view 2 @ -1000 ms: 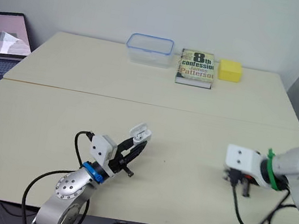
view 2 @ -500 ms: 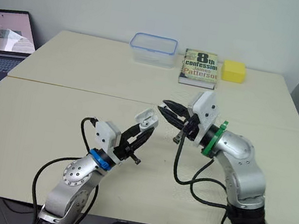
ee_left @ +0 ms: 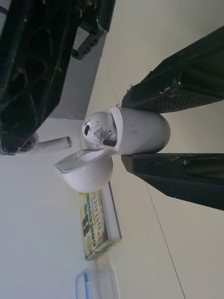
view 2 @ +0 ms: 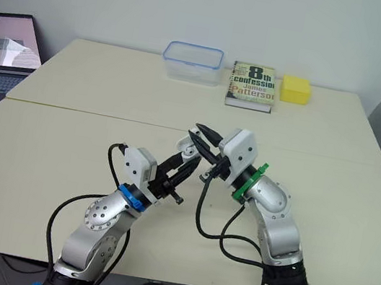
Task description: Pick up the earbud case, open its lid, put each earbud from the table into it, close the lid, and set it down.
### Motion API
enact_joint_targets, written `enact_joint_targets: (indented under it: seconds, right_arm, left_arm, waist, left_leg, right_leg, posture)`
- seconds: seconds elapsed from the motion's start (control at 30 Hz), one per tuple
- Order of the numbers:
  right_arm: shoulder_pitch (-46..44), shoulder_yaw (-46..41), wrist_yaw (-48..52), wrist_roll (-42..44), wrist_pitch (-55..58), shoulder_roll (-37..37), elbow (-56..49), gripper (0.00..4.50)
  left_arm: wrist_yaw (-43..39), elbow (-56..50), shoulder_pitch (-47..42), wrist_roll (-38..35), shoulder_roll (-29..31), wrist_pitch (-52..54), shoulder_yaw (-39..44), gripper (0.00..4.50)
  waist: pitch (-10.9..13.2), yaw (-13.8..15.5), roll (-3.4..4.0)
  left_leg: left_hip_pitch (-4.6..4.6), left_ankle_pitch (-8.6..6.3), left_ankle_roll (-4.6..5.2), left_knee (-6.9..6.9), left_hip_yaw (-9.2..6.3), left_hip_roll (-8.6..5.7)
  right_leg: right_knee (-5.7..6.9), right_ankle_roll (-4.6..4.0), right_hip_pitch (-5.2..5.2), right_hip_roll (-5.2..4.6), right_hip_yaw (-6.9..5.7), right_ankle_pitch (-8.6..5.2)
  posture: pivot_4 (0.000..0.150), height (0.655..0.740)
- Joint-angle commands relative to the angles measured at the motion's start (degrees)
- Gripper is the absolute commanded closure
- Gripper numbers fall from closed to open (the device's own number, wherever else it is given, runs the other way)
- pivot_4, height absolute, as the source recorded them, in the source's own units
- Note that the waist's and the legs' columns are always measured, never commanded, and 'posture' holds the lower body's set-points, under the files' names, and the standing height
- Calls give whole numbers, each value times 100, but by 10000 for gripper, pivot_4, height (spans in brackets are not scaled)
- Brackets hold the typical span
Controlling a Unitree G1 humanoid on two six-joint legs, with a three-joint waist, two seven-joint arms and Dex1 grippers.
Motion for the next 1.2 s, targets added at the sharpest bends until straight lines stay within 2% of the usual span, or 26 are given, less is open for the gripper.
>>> enact_joint_targets:
  seconds: [0.03,0.67,0.83,1.13,1.2]
  right_arm:
    - [10,-28,-43,-35,-340,-17,7,41216]
    - [234,144,-183,-517,-1079,-205,455,41216]
    - [305,165,-69,-373,-1085,-220,410,41216]
    - [333,9,156,151,-578,-438,-373,10453]
    - [348,-195,280,445,-278,-667,-750,9970]
  left_arm:
    - [-21,-200,-67,-61,5,-34,24,36990]
    - [-7,-202,-61,-43,-4,-66,25,36990]
    - [-4,-194,-52,-35,-5,-81,26,36990]
    - [-11,-170,-28,-12,11,-93,27,36990]
    - [-10,-166,-17,-7,16,-93,28,36990]
  waist:
    - [0,0,0]
    - [0,1,0]
    - [0,2,0]
    - [0,2,0]
    - [0,4,0]
  left_leg:
    - [0,0,0,0,0,0]
    - [0,0,0,0,1,1]
    - [-1,0,0,0,1,1]
    - [-1,0,0,0,-1,1]
    - [-2,0,0,0,-4,2]
  right_leg:
    - [0,0,0,0,0,0]
    - [0,0,-1,0,1,0]
    - [0,0,0,0,1,0]
    - [-2,0,-1,0,2,0]
    - [-1,0,-1,0,1,0]
  posture:
    - [1500,7320]
    - [1500,7320]
    - [1500,7320]
    - [1500,7320]
    - [1500,7320]
